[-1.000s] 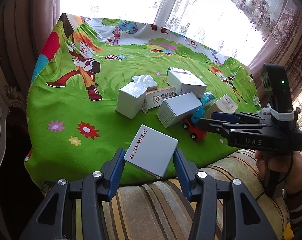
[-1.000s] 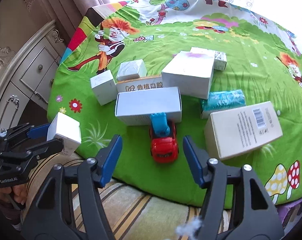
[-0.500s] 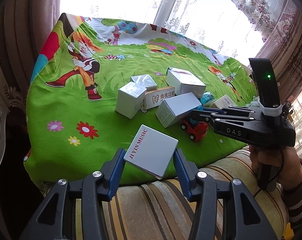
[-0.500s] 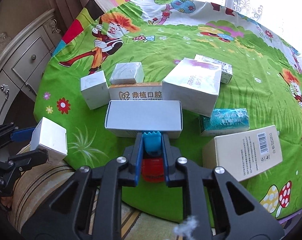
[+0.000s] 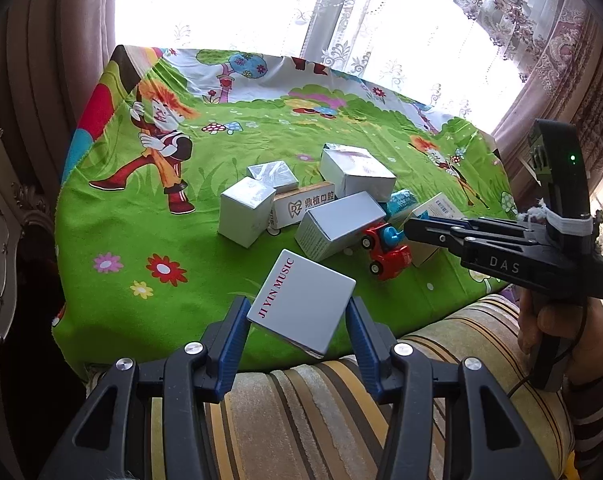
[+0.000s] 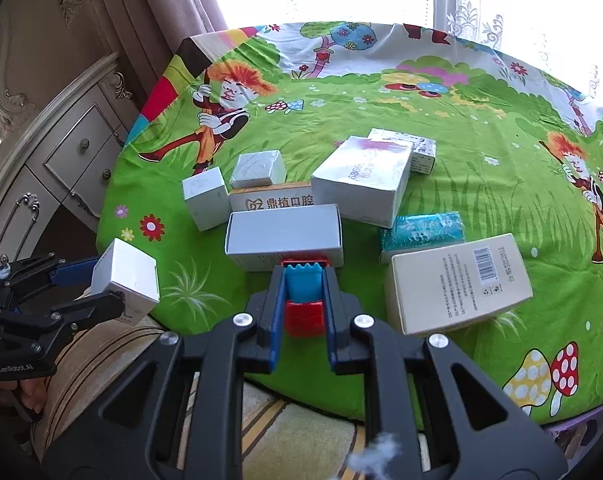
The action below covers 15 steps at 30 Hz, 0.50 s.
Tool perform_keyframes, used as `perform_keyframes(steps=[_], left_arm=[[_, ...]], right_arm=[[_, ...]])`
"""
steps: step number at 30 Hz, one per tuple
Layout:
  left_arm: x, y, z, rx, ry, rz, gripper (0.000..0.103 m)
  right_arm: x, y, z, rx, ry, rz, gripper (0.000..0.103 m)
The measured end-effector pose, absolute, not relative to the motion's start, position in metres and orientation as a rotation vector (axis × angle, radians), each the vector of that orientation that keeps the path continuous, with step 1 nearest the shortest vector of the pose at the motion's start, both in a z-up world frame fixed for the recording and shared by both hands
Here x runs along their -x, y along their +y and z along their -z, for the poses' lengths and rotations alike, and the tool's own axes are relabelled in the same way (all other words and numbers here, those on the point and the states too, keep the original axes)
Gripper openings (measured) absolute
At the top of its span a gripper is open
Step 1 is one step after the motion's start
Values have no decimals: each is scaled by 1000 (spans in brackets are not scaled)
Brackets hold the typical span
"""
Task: Organize rigid objects
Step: 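Carry the JIYIN MUSIC box and red car over the purple box with both tools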
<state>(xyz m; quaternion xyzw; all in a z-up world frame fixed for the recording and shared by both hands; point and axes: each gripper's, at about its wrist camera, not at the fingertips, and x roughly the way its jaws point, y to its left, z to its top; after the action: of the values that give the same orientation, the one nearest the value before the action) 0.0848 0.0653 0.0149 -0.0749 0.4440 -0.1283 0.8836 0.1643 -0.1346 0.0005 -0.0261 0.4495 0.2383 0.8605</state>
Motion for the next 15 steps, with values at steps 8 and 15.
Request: perform_keyframes(steps=[8,15], left_arm=[[-77,48,-23,143,922,289,50],[-69,31,-32,140,912,322,50]], right_arm=[[-150,-162,-15,-5,932,-475,21],[-127,-187,-33,-44,908,-455,21]])
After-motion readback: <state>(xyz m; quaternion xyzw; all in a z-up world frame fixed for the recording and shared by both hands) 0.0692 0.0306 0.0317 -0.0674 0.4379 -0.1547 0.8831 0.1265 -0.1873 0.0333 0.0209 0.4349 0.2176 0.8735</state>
